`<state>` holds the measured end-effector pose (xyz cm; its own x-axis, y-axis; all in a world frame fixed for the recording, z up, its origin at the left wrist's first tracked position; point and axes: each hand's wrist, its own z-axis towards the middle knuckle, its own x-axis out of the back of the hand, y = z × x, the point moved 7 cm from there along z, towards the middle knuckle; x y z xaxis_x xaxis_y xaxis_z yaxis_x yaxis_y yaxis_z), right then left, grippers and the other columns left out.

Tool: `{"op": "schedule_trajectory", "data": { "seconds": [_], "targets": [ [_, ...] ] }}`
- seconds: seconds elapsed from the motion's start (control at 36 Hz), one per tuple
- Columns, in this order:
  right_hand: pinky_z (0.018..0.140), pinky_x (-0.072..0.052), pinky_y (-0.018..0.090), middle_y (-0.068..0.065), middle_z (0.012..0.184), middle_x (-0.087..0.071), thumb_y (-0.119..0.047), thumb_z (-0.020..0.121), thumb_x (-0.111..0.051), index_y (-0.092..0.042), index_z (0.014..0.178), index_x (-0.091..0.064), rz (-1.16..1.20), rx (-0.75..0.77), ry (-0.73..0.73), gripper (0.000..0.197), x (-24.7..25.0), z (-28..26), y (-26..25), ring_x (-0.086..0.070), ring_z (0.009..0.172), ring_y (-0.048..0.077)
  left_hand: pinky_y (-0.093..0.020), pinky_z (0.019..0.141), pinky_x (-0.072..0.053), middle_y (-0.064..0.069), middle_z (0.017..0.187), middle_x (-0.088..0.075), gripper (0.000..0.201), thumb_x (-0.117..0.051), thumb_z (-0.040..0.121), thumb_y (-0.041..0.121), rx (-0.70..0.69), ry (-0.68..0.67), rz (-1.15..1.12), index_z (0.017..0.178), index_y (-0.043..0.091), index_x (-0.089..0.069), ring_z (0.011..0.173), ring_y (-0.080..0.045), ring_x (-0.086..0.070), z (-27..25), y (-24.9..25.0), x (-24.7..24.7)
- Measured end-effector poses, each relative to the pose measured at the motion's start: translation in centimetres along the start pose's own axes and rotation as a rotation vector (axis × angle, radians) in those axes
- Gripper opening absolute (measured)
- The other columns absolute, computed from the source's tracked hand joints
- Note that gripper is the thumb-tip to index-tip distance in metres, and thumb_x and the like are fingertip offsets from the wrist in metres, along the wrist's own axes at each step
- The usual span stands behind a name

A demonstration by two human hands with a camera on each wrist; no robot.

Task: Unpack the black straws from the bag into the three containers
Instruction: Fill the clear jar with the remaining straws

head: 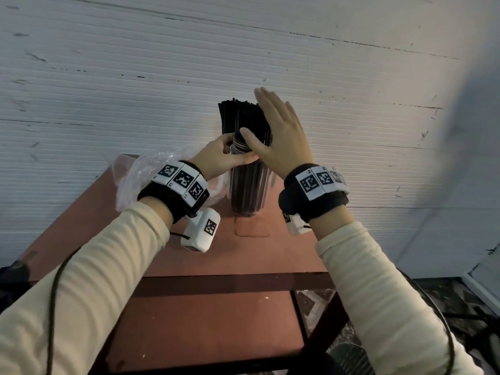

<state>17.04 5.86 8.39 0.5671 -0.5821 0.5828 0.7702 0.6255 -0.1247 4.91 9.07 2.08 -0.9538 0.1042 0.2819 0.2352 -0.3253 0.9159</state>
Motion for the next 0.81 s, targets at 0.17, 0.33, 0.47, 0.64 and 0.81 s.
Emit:
{"op": "schedule_trajectory", "data": {
  "seconds": [0.17,0.33,0.47,0.64,0.81],
  "targets": [
    [0.118,-0.020,0.029,0.004,0.161,-0.016,-0.058,0.079,-0.068,-0.011,0.153,-0.012,0.276,-0.318,-0.170,0.105,0.0,-1.0,4.2,-0.015,0.147,0.013,-0.027,0.091,-0.051,0.005,0.105,-0.067,0.033,-0.073,0.085,0.029,0.099,-0.076,-0.024,0.116,0.026,-0.061,0.104,-0.011,-0.064,-0.3,-0.1,0.5],
    [0.090,-0.048,0.018,-0.012,0.117,-0.061,-0.061,0.071,-0.075,-0.017,0.129,-0.047,0.516,-0.419,-0.382,0.078,-3.3,-1.9,6.1,-0.058,0.105,-0.008,-0.036,0.105,-0.045,-0.004,0.122,-0.067,0.047,-0.071,0.087,0.024,0.134,-0.097,-0.150,0.132,0.020,-0.057,0.114,-0.013,-0.063,-0.3,-1.1,0.3],
    [0.085,-0.047,0.014,-0.010,0.118,-0.064,-0.053,0.071,-0.078,-0.018,0.127,-0.053,0.533,-0.437,-0.353,0.072,-3.5,-2.2,7.0,-0.060,0.105,-0.002,-0.026,0.095,-0.052,-0.007,0.119,-0.067,0.043,-0.061,0.092,0.008,0.103,-0.098,-0.255,0.134,0.013,-0.053,0.111,-0.015,-0.065,0.2,-1.4,-0.3],
    [0.087,-0.046,0.014,-0.011,0.119,-0.062,-0.047,0.074,-0.079,-0.020,0.128,-0.054,0.449,-0.447,-0.303,0.066,-1.9,-2.4,8.5,-0.059,0.107,0.002,-0.016,0.074,-0.051,0.003,0.107,-0.068,0.037,-0.060,0.093,0.009,0.071,-0.046,-0.256,0.129,0.014,-0.055,0.094,-0.004,-0.067,1.1,-1.3,-1.7],
    [0.088,-0.044,0.021,-0.010,0.117,-0.064,-0.047,0.073,-0.079,-0.021,0.122,-0.058,0.389,-0.570,-0.201,0.058,0.8,-4.1,13.0,-0.059,0.108,0.007,-0.023,0.095,-0.046,0.001,0.115,-0.060,0.036,-0.075,0.081,0.018,-0.110,0.461,-0.064,0.112,0.020,-0.056,0.110,-0.011,-0.057,2.6,-1.0,0.6]
  ]
}}
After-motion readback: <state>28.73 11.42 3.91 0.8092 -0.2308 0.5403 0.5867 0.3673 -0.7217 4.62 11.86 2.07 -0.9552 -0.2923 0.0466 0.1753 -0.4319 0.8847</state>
